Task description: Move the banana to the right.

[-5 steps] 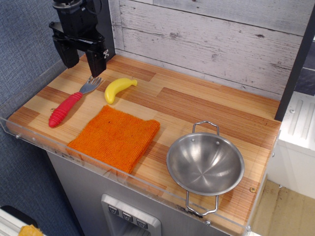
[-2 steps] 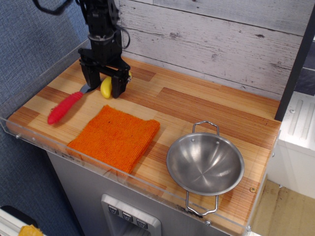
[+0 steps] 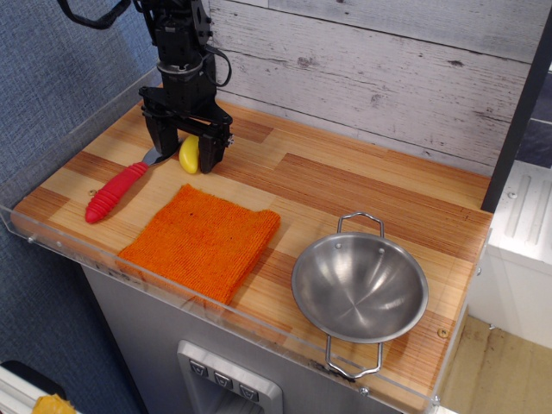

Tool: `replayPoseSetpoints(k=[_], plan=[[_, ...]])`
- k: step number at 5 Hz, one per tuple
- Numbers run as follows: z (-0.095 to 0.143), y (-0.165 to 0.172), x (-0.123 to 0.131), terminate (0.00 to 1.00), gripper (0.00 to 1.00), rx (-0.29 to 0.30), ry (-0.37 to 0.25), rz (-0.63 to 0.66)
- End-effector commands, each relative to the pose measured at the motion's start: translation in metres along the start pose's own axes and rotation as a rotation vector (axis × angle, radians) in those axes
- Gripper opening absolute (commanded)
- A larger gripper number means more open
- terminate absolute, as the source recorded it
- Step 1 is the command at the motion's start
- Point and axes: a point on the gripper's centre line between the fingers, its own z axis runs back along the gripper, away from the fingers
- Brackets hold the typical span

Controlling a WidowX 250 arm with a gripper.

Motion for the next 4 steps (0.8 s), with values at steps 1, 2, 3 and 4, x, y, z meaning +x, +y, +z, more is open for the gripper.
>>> replayPoseSetpoints(k=[1, 2, 3, 4], plan=[[0.015, 0.002, -0.002, 0.00, 0.00, 0.021, -0.043, -0.012], [0.033, 0.000, -0.005, 0.00, 0.00, 0.000, -0.061, -0.013], [0.061, 0.001, -0.010, 0.00, 0.00, -0.037, -0.074, 0.003], [0.092, 0.001, -0.016, 0.00, 0.00, -0.071, -0.086, 0.030]])
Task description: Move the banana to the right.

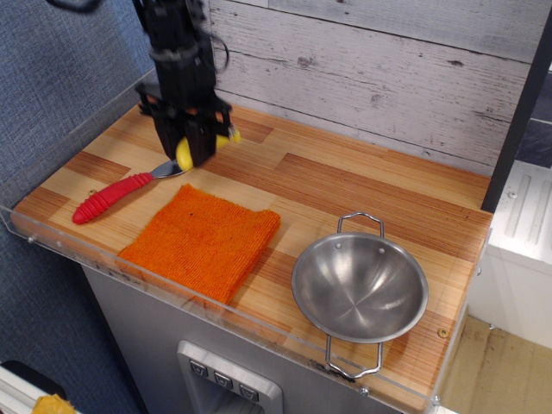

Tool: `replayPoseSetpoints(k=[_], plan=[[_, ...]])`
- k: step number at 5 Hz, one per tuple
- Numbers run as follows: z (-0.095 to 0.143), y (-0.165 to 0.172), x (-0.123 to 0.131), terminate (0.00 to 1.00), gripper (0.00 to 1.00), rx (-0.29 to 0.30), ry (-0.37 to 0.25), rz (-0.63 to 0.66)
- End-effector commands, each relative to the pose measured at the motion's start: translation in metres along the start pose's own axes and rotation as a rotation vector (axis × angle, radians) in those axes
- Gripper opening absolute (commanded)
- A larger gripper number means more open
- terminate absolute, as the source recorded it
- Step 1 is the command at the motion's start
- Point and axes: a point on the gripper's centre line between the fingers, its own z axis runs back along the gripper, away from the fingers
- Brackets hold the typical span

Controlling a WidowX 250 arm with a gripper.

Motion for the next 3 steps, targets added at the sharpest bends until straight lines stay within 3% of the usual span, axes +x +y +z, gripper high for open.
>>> replayPoseSetpoints(k=[1, 2, 3], plan=[[0.079, 0.000, -0.008, 0.00, 0.00, -0.021, -0.117, 0.029], [0.089, -0.030, -0.005, 0.00, 0.00, -0.034, -0.140, -0.018], [0.077, -0.073, 0.003, 0.00, 0.00, 0.008, -0.174, -0.075]])
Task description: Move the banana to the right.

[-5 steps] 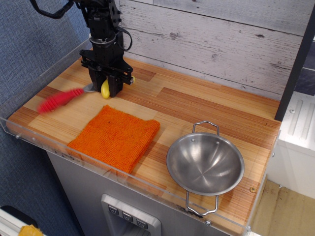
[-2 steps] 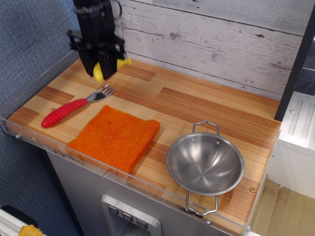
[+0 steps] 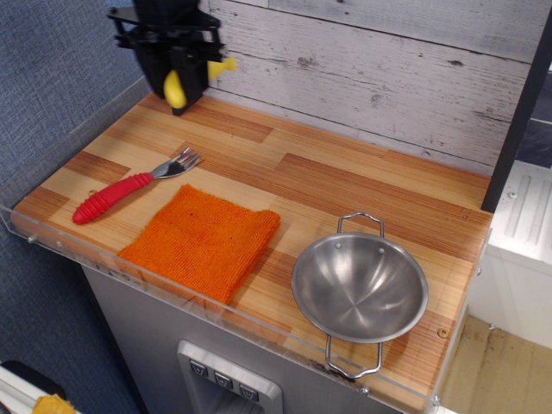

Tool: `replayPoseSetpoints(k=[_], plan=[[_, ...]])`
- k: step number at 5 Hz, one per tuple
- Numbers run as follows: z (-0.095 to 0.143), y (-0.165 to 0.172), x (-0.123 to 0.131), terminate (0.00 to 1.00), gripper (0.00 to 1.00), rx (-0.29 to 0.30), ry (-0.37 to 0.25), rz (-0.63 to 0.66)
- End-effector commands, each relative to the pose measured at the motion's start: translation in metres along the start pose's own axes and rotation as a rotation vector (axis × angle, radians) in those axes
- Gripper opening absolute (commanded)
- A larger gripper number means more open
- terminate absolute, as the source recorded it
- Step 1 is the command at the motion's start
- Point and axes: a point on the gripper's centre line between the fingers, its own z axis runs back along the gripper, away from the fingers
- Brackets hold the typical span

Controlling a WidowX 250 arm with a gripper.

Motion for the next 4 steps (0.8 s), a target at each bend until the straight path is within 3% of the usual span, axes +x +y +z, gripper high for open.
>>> replayPoseSetpoints(k=[1, 2, 4], plan=[[-0.006, -0.073, 0.013, 0.00, 0.00, 0.048, -0.103, -0.117], [-0.022, -0.095, 0.017, 0.00, 0.00, 0.039, -0.085, -0.136], [-0.068, -0.095, 0.024, 0.00, 0.00, 0.044, -0.026, -0.098]])
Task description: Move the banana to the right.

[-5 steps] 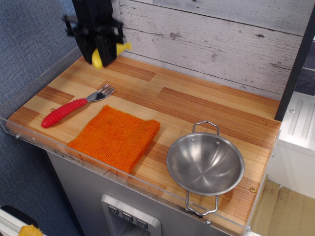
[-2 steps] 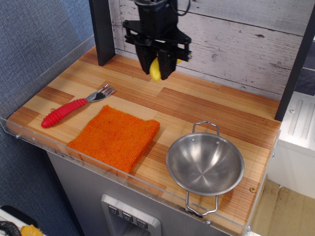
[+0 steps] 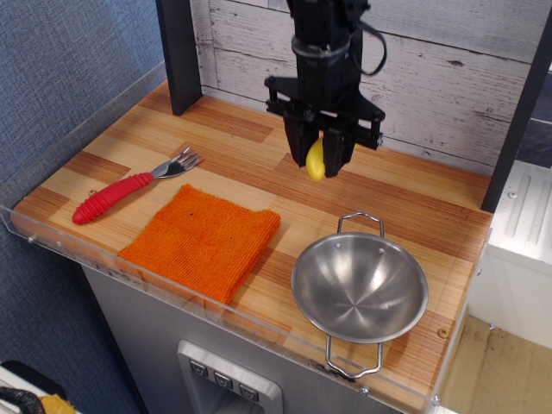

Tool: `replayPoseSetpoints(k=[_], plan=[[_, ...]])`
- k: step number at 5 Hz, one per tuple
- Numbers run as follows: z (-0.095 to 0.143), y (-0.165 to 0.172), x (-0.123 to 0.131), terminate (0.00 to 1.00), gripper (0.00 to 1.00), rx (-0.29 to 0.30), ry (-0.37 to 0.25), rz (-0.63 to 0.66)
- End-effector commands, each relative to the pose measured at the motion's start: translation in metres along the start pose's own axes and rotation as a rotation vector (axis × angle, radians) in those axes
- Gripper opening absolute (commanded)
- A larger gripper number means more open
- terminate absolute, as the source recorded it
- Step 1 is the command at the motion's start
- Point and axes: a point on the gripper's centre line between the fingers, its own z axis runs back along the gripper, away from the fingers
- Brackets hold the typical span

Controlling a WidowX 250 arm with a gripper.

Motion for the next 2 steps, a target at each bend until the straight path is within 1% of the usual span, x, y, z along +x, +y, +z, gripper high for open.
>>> replayPoseSetpoints(k=[1, 2], plan=[[-0.025, 0.019, 0.006, 0.00, 0.00, 0.008, -0.006, 0.056], [-0.042, 0.019, 0.006, 0.00, 0.00, 0.011, 0.015, 0.042]])
